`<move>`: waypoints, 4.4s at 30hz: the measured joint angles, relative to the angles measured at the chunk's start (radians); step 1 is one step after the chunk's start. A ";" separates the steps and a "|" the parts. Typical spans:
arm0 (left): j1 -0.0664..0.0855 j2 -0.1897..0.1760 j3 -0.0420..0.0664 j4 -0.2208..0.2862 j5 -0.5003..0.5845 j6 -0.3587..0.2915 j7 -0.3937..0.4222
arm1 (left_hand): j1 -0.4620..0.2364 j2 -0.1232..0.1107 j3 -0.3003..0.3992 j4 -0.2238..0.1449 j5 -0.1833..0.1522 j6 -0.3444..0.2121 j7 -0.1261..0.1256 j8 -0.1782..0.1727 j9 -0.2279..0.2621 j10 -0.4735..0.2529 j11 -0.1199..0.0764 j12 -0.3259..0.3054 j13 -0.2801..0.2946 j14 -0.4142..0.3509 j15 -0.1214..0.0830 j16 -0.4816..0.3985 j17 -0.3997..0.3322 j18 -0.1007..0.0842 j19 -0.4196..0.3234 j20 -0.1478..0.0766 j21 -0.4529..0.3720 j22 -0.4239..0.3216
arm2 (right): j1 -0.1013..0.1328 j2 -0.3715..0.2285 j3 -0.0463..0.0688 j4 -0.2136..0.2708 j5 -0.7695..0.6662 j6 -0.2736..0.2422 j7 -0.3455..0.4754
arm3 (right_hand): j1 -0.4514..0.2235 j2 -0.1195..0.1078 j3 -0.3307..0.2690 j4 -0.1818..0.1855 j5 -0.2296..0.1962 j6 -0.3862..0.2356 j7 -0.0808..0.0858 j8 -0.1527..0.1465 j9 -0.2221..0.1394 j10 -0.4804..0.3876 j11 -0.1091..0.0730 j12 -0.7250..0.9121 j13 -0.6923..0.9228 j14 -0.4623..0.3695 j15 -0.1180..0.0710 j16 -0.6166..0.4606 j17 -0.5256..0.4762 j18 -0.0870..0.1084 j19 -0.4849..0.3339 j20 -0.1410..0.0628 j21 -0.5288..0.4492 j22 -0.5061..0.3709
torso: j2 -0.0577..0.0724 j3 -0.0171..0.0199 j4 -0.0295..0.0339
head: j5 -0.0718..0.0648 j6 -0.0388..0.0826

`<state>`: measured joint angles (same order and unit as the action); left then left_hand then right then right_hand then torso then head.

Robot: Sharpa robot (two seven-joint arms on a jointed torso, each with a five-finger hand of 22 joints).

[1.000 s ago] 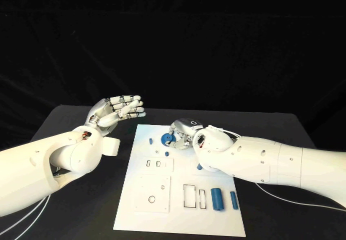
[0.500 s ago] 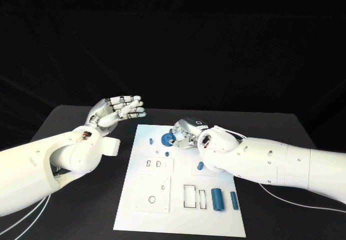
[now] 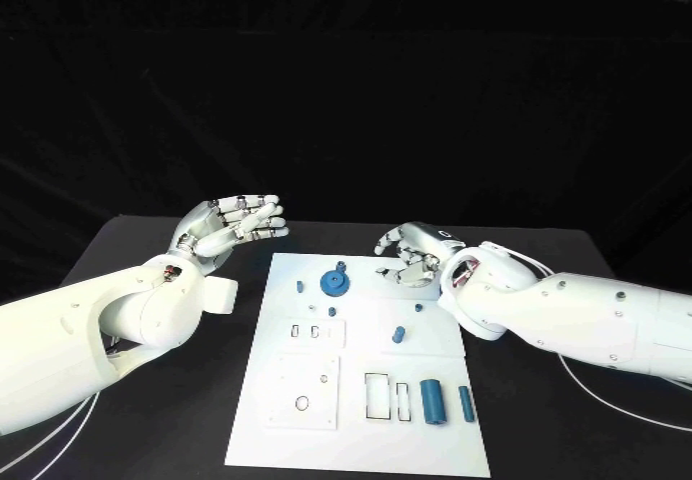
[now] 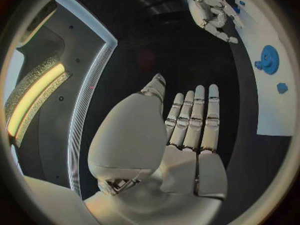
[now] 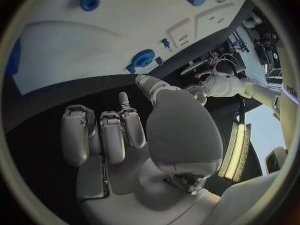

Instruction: Assemble the parts on the task board

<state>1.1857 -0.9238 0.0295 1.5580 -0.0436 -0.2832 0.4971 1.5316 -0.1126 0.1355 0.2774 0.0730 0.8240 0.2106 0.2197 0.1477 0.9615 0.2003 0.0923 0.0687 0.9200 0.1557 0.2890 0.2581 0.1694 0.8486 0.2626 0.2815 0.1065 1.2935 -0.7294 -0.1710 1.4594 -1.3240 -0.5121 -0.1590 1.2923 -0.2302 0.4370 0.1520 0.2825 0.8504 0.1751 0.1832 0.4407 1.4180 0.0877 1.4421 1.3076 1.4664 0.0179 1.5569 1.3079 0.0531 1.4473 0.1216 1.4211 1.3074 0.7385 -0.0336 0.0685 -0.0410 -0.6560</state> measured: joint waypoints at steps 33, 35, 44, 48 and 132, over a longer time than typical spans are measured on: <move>-0.002 0.014 -0.008 -0.009 0.000 0.012 0.000 | 0.000 0.000 0.000 0.000 0.000 0.000 0.000 0.000 0.000 0.000 0.000 0.000 0.000 0.000 0.000 0.000 0.001 0.000 0.000 0.000 0.000 0.000 | -0.057 -0.222 -0.005 -0.060 0.284 0.117 0.230 | 0.043 -0.032 0.025 -0.075 0.000 0.009 0.002 -0.019 0.000 -0.018 0.007 -0.015 0.000 0.000 0.000 -0.004 0.000 0.000 -0.006 0.004 -0.010 0.001 | -0.007 0.0088 -0.0128 | -0.040 -0.014; -0.002 0.013 -0.008 -0.009 0.000 0.012 0.000 | 0.000 0.000 0.000 0.000 0.000 0.000 0.000 0.000 0.000 0.000 0.000 0.000 0.000 0.000 0.000 0.000 0.001 0.000 0.000 0.000 0.000 0.000 | -0.061 -0.221 -0.006 -0.064 0.284 0.118 0.230 | 0.044 -0.032 0.024 -0.073 0.000 0.009 0.002 -0.019 0.000 -0.018 0.007 -0.015 0.000 0.000 0.000 -0.004 0.000 0.000 -0.006 0.004 -0.010 0.001 | -0.007 0.0085 -0.0127 | -0.040 -0.013; -0.002 0.011 -0.008 -0.010 0.000 0.013 0.000 | 0.000 0.000 0.000 0.000 0.000 0.000 0.000 0.000 0.000 0.000 0.000 0.000 0.000 0.000 0.000 0.000 0.001 0.000 0.000 0.000 0.000 0.000 | -0.069 -0.211 -0.006 -0.074 0.286 0.121 0.230 | 0.040 -0.036 0.017 -0.072 0.000 0.009 0.002 -0.019 0.000 -0.018 0.007 -0.014 0.000 0.000 0.000 -0.004 0.000 0.000 -0.006 0.004 -0.010 0.000 | -0.008 0.0076 -0.0122 | -0.037 -0.015; -0.002 0.010 -0.008 -0.010 0.000 0.013 0.000 | 0.004 -0.004 0.000 0.000 0.000 0.000 0.000 0.000 0.000 0.000 0.000 -0.003 0.000 0.000 0.000 0.000 0.002 0.000 0.000 0.000 0.000 -0.001 | -0.074 -0.206 -0.006 -0.080 0.286 0.121 0.230 | 0.040 -0.036 0.017 -0.072 0.000 0.009 0.002 -0.019 0.000 -0.018 0.007 -0.014 0.000 0.000 0.000 -0.004 0.000 0.000 -0.006 0.004 -0.010 0.000 | -0.008 0.0075 -0.0127 | -0.036 -0.015; -0.002 0.018 -0.011 -0.020 0.000 0.014 -0.006 | 0.008 -0.001 0.000 0.000 -0.003 -0.004 -0.004 0.000 0.000 0.000 0.000 -0.003 0.000 -0.004 0.004 0.004 0.005 0.000 0.000 0.000 0.000 -0.001 | -0.042 -0.033 -0.004 0.071 0.322 -0.015 0.088 | -0.052 0.071 0.070 -0.049 -0.005 0.139 -0.053 0.100 0.047 0.036 -0.054 0.016 0.000 0.002 -0.048 -0.004 0.000 0.000 0.019 -0.043 0.021 0.000 | -0.010 0.0057 -0.0109 | 0.001 -0.035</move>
<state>1.1832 -0.9063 0.0188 1.5381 -0.0435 -0.2697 0.4912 1.5397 -0.1132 0.1355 0.2774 0.0696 0.8204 0.2070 0.2197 0.1477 0.9617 0.2002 0.0891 0.0687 0.9165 0.1594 0.2928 0.2635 0.1694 0.8486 0.2626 0.2815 0.1051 1.2514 -0.7624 -0.1746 1.5305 -1.0021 -0.5275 -0.0707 1.2406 -0.1595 0.5072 0.1030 0.2771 0.9892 0.1216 0.2831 0.4880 1.4544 0.0340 1.4578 1.3077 1.4683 -0.0305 1.5531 1.3075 0.0531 1.4663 0.0786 1.4425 1.3077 0.7282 -0.0279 0.0575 -0.0404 -0.6910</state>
